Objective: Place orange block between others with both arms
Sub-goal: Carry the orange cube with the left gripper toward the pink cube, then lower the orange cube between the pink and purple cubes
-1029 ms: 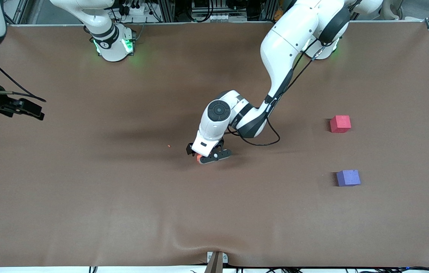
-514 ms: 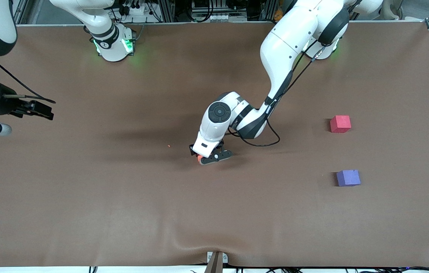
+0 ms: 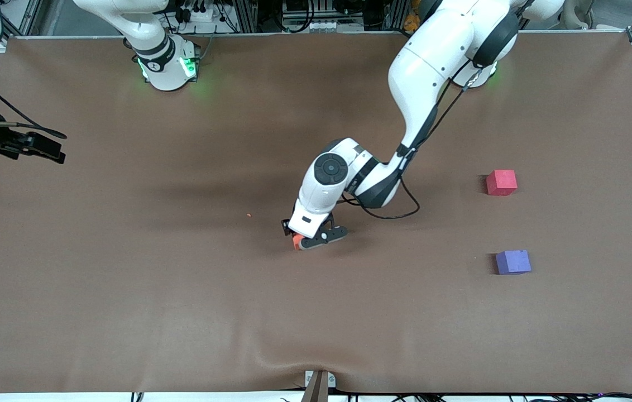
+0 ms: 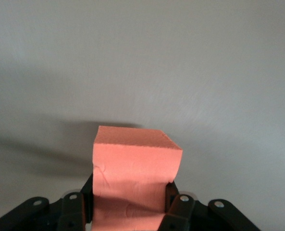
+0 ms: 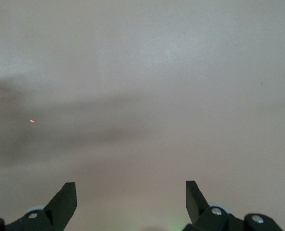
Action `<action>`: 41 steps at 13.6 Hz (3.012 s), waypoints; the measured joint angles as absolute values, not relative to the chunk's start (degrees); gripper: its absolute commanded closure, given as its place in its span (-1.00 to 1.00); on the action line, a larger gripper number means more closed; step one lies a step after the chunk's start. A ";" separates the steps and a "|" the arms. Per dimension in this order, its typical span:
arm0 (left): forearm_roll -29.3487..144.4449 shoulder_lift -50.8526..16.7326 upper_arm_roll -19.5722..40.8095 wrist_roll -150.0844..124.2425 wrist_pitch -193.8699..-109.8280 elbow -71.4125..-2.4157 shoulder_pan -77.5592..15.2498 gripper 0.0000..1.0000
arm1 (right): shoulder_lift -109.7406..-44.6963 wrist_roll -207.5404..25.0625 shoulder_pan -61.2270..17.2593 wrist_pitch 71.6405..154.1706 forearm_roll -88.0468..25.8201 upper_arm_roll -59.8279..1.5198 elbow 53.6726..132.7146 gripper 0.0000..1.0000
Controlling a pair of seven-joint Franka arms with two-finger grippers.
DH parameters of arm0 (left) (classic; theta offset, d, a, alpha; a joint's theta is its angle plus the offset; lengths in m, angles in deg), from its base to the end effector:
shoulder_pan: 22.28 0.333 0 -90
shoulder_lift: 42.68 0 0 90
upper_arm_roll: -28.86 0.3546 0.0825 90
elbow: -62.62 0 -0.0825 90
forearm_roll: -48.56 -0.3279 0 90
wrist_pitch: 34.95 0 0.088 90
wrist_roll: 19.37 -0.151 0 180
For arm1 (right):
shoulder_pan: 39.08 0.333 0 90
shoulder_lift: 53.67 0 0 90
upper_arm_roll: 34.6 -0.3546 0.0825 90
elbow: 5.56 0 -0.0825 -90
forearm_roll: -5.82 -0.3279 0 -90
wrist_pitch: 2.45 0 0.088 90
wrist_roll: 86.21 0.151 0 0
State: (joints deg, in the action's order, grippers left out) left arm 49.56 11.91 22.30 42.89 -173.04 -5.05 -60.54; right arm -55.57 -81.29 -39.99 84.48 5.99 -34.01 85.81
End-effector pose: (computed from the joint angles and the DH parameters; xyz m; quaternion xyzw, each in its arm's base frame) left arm 0.5764 -0.5319 0.2476 0.9714 0.1852 0.0434 0.1420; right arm 0.4969 -0.0134 0.5885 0.9969 -0.0559 -0.0552 0.0033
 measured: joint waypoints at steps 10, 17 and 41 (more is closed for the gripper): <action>49.56 -5.84 22.72 32.41 -148.92 -5.04 -49.50 1.00 | -56.02 -85.09 -40.70 83.14 5.36 -33.96 83.08 -1.00; 49.71 -11.97 22.71 16.71 -134.93 -5.27 -38.60 1.00 | -56.02 -88.06 -42.99 82.87 1.34 -33.93 82.58 -1.00; 53.35 -22.92 22.82 -17.61 -171.99 -56.60 -14.22 1.00 | -58.72 -91.60 -41.26 83.59 4.84 -34.65 81.57 -1.00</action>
